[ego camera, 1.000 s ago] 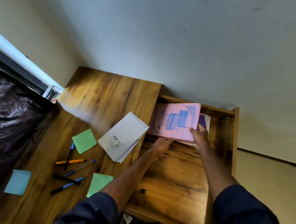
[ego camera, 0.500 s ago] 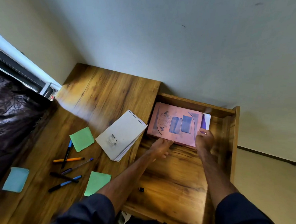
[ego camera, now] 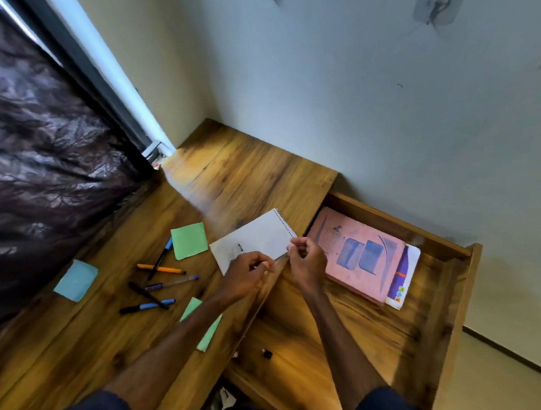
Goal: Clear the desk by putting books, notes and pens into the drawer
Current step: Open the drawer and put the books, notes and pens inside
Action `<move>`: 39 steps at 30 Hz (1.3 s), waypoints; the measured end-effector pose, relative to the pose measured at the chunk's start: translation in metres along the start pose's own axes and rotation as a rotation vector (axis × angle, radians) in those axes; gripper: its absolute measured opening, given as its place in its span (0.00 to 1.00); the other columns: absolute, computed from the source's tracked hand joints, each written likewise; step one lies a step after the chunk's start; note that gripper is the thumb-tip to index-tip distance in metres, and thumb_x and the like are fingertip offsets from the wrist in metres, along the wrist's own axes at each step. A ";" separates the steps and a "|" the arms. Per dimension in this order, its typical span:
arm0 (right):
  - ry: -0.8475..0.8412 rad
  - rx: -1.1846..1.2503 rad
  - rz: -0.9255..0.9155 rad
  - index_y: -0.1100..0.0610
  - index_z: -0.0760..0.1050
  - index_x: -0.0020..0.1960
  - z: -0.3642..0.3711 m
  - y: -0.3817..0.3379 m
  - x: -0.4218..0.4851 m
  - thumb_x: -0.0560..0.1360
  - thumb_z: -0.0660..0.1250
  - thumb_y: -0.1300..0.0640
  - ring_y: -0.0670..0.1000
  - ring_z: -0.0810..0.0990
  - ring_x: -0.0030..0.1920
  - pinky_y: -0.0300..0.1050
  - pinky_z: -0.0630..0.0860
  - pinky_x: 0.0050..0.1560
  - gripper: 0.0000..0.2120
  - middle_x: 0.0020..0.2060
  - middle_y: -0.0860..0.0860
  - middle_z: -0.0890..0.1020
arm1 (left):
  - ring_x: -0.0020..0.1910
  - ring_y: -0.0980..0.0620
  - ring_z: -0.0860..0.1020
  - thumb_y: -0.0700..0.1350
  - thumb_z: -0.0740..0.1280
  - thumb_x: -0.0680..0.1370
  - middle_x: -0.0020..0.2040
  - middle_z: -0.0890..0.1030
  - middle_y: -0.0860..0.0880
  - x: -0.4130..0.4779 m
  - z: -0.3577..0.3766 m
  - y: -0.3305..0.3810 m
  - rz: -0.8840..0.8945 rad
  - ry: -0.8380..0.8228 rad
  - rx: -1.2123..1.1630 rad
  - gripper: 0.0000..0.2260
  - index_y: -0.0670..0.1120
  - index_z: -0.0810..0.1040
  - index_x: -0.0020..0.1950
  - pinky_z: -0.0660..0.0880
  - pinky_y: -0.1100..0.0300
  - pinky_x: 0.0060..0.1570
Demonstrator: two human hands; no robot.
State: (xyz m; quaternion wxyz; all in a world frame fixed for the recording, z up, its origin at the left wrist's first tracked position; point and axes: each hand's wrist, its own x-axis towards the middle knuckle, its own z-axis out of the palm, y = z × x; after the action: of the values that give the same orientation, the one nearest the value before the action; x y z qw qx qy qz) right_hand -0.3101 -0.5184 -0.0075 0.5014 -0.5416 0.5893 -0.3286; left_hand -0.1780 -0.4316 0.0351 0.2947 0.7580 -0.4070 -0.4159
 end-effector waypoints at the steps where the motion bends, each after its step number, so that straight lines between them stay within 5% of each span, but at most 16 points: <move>1: -0.033 -0.029 -0.028 0.52 0.80 0.53 0.008 -0.004 -0.002 0.77 0.70 0.58 0.42 0.82 0.46 0.40 0.82 0.47 0.06 0.48 0.46 0.84 | 0.43 0.54 0.85 0.42 0.65 0.83 0.49 0.86 0.52 -0.002 -0.011 -0.009 -0.032 0.029 -0.022 0.07 0.47 0.83 0.54 0.82 0.63 0.41; 5: -0.128 -0.246 -0.189 0.56 0.79 0.55 0.036 -0.010 -0.002 0.74 0.72 0.59 0.49 0.81 0.52 0.50 0.81 0.54 0.10 0.52 0.51 0.82 | 0.39 0.53 0.83 0.37 0.63 0.82 0.50 0.86 0.45 -0.013 -0.044 -0.038 -0.131 0.169 -0.055 0.07 0.43 0.81 0.53 0.78 0.67 0.34; 9: -0.183 -0.679 -0.242 0.60 0.69 0.67 0.040 -0.011 0.019 0.74 0.72 0.50 0.58 0.71 0.64 0.54 0.72 0.62 0.27 0.63 0.58 0.73 | 0.43 0.53 0.82 0.36 0.64 0.80 0.50 0.85 0.47 -0.019 -0.057 -0.053 -0.160 0.221 -0.045 0.08 0.44 0.82 0.52 0.76 0.70 0.32; 13: -0.282 -0.947 -0.140 0.62 0.61 0.72 0.047 -0.015 0.034 0.72 0.74 0.44 0.60 0.69 0.66 0.56 0.72 0.62 0.39 0.66 0.60 0.69 | 0.44 0.52 0.83 0.38 0.64 0.80 0.51 0.85 0.48 -0.017 -0.055 -0.060 -0.165 0.209 -0.066 0.07 0.45 0.81 0.54 0.76 0.69 0.32; 18: -0.250 -1.007 -0.059 0.60 0.63 0.69 0.058 -0.024 0.044 0.64 0.80 0.41 0.62 0.70 0.66 0.58 0.71 0.63 0.44 0.65 0.61 0.70 | 0.40 0.52 0.84 0.39 0.64 0.81 0.53 0.84 0.48 -0.011 -0.056 -0.065 -0.155 0.164 -0.133 0.08 0.44 0.80 0.56 0.79 0.65 0.34; 23: -0.214 -0.740 -0.054 0.60 0.76 0.61 0.062 -0.029 0.050 0.72 0.74 0.45 0.58 0.80 0.55 0.50 0.79 0.51 0.25 0.58 0.58 0.81 | 0.41 0.49 0.84 0.40 0.64 0.82 0.53 0.84 0.47 -0.005 -0.065 -0.070 -0.145 0.150 -0.224 0.07 0.44 0.81 0.56 0.82 0.60 0.36; 27: -0.148 -0.473 -0.179 0.60 0.78 0.56 0.063 -0.072 0.021 0.76 0.71 0.54 0.50 0.81 0.46 0.38 0.73 0.37 0.12 0.52 0.53 0.84 | 0.43 0.48 0.84 0.48 0.63 0.83 0.54 0.85 0.43 -0.002 -0.079 -0.061 -0.248 0.093 -0.471 0.11 0.43 0.81 0.56 0.81 0.58 0.38; 30: -0.085 -0.361 -0.370 0.56 0.78 0.53 0.065 -0.109 -0.013 0.78 0.69 0.55 0.48 0.81 0.46 0.39 0.74 0.38 0.06 0.48 0.49 0.84 | 0.44 0.45 0.85 0.56 0.58 0.84 0.54 0.85 0.41 -0.001 -0.092 -0.047 -0.354 0.071 -0.781 0.21 0.40 0.80 0.59 0.82 0.55 0.39; 34: -0.180 -0.263 -0.615 0.53 0.76 0.54 0.068 -0.127 -0.056 0.79 0.66 0.61 0.45 0.81 0.47 0.43 0.81 0.44 0.06 0.49 0.47 0.82 | 0.55 0.39 0.84 0.67 0.54 0.81 0.57 0.84 0.38 0.005 -0.117 -0.041 -0.372 0.025 -1.052 0.32 0.40 0.78 0.64 0.81 0.45 0.55; 39: -0.362 -0.302 -0.830 0.57 0.78 0.55 0.082 -0.109 -0.089 0.76 0.67 0.69 0.49 0.79 0.56 0.51 0.77 0.53 0.11 0.56 0.50 0.80 | 0.49 0.43 0.84 0.53 0.69 0.79 0.55 0.84 0.37 0.005 -0.158 -0.032 -0.263 0.043 -1.068 0.19 0.38 0.80 0.61 0.83 0.53 0.44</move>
State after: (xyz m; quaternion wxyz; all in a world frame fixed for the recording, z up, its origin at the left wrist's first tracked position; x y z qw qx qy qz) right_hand -0.2068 -0.4411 0.0921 0.3381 -0.8464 0.2676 -0.3124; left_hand -0.0270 -0.4027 0.0845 0.5923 0.5558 -0.0351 -0.5822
